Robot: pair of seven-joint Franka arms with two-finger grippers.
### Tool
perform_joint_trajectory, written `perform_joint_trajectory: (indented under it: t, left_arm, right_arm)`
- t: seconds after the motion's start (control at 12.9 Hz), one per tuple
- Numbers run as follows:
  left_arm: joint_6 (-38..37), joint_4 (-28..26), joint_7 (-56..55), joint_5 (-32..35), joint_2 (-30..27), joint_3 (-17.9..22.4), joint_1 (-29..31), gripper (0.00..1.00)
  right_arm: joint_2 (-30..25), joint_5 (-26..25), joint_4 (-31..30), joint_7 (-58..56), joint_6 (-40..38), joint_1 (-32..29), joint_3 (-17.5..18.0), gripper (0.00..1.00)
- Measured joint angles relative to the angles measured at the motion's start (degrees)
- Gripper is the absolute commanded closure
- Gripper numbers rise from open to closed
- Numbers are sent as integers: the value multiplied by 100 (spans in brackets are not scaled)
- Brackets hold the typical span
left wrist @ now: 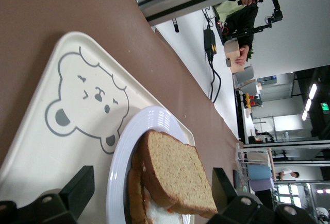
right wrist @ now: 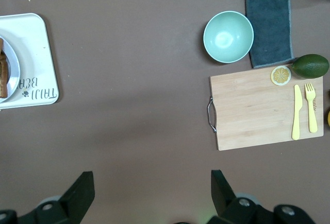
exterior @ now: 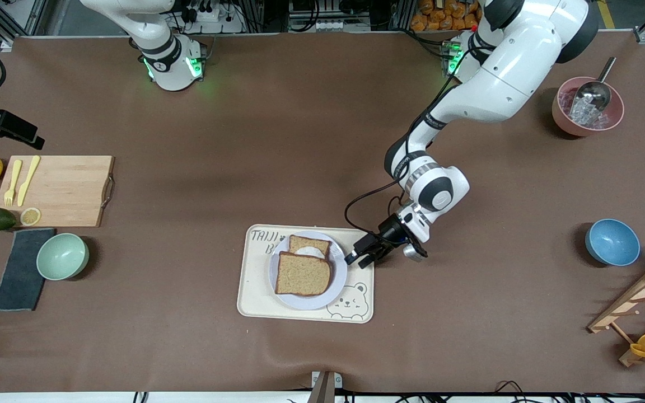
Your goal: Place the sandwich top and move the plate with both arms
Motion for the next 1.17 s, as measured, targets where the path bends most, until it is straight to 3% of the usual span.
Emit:
perform_joint_trajectory:
  t: [0.47,0.86,1.17]
  left_arm:
    - [777,-31,-366,866,-368,3,101,0]
    - [842,-360,-375,1564,-578,3,429,0]
    - [863,-730,-502,3254,-693,0,748,0]
  right_arm:
    - [3,0,-5,2,0,0,0,0]
    - [3,0,-5,3,-4,0,-7,0]
    - [3,0,-5,6,-13,-1,-13,0]
